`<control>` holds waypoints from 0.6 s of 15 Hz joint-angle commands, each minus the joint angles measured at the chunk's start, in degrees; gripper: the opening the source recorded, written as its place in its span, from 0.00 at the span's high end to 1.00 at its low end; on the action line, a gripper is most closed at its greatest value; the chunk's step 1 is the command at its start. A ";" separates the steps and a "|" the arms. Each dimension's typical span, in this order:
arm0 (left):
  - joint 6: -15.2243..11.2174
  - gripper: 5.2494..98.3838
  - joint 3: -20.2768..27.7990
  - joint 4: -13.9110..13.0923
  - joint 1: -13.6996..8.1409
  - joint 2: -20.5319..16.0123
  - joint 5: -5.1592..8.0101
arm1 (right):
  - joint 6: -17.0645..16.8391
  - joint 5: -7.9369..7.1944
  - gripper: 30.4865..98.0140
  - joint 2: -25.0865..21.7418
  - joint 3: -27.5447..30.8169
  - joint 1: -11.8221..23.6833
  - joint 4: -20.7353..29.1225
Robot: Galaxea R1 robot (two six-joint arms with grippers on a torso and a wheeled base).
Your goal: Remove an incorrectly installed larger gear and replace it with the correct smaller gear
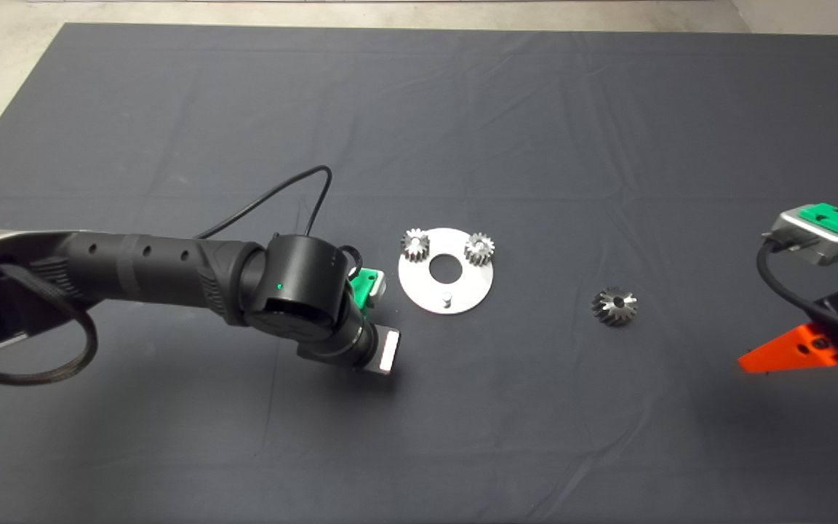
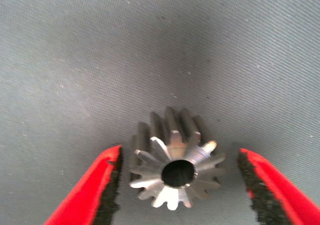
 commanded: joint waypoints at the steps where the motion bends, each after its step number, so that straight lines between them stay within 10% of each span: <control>1: 0.87 0.46 0.77 1.39 -0.14 -0.40 4.70 | 0.34 -0.01 0.30 -0.17 0.29 1.25 2.05; 9: 3.07 0.52 0.03 1.31 1.73 -0.40 5.32 | 0.34 0.08 0.30 -0.17 0.23 1.25 2.05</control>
